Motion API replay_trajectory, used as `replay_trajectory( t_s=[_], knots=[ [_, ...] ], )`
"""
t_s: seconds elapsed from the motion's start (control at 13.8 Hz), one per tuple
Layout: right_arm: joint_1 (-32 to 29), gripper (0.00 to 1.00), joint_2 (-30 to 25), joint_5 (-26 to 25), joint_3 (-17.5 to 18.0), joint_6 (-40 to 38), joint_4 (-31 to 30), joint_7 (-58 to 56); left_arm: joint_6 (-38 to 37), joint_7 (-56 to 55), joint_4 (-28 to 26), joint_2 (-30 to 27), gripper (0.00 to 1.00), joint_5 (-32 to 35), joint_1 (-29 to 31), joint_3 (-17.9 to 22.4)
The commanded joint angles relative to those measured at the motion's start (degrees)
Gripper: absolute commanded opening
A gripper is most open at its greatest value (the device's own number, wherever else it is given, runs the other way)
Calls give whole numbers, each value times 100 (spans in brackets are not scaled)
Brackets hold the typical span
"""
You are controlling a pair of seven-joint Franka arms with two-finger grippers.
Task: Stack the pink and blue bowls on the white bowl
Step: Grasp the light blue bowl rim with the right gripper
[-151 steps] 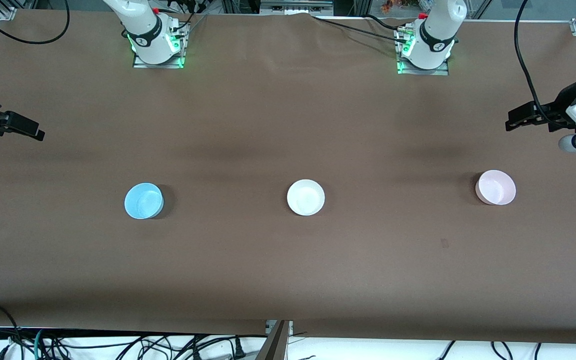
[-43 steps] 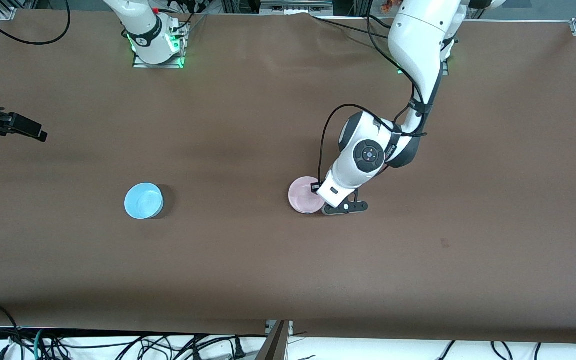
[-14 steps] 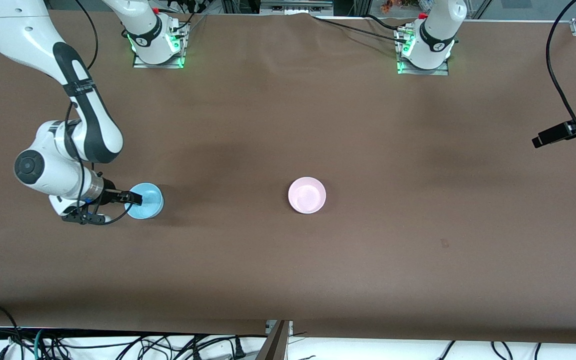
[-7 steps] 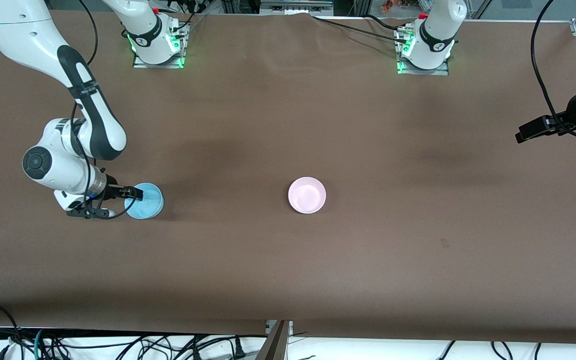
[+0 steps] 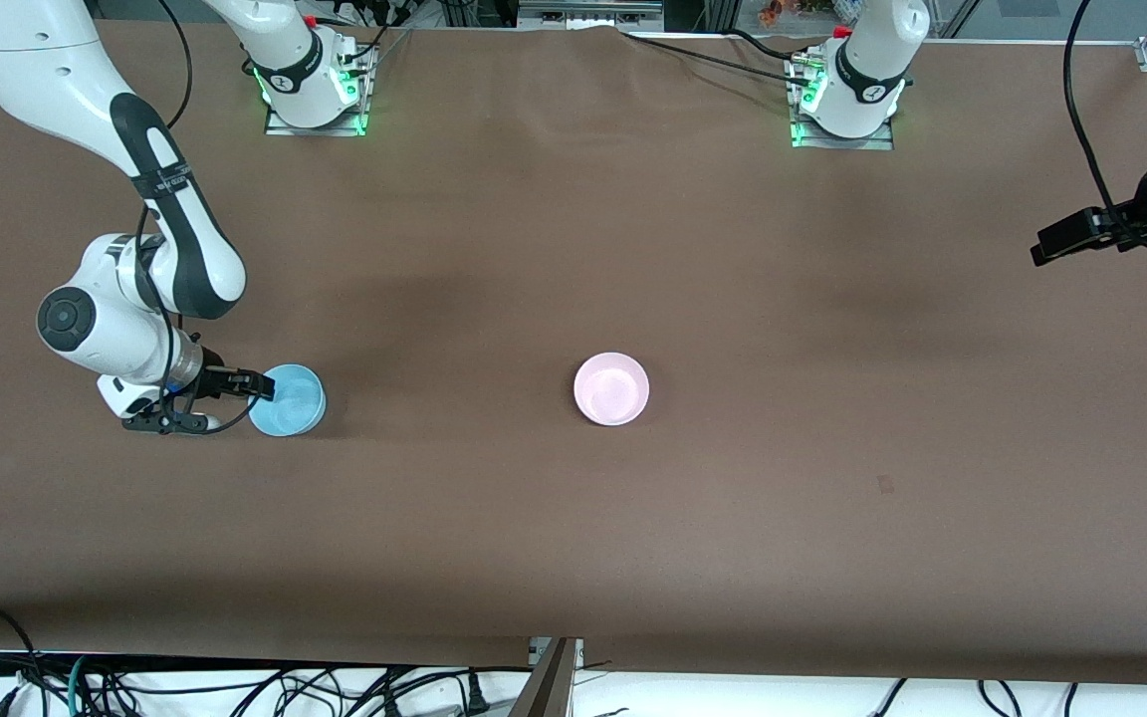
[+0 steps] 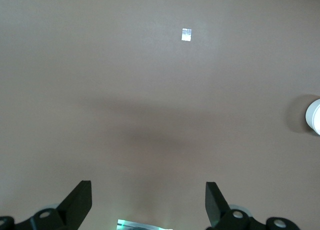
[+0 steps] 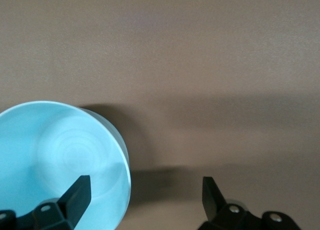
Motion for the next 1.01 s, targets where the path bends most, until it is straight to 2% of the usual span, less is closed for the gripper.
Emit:
replay_trajectory(
  t_s=[0.0, 0.14, 0.29, 0.43, 0.51, 0.79, 0.94],
  knots=[
    [-7, 84, -76, -11, 5, 195, -193, -87, -127, 361, 134, 34, 100, 153, -56, 12],
    [-7, 61, -76, -11, 5, 195, -193, -70, -127, 335, 142, 87, 100, 101, -48, 12],
    [-7, 31, -76, -11, 5, 186, -193, -70, -127, 335, 151, 96, 100, 118, -65, 4],
    [-7, 6, -85, -11, 5, 177, -184, -70, -109, 352, 247, 157, 100, 109, -65, 12],
    [-7, 0, -85, -11, 5, 169, -184, -52, -118, 353, 448, 244, 100, 83, -57, 12],
    [-7, 0, -216, -11, 31, 142, -114, -43, -135, 317, 555, 333, 100, 83, -48, 12],
    [28, 0, -401, -11, 75, -277, 113, -26, -135, 317, 555, 333, 100, 83, -65, 12]
  ],
)
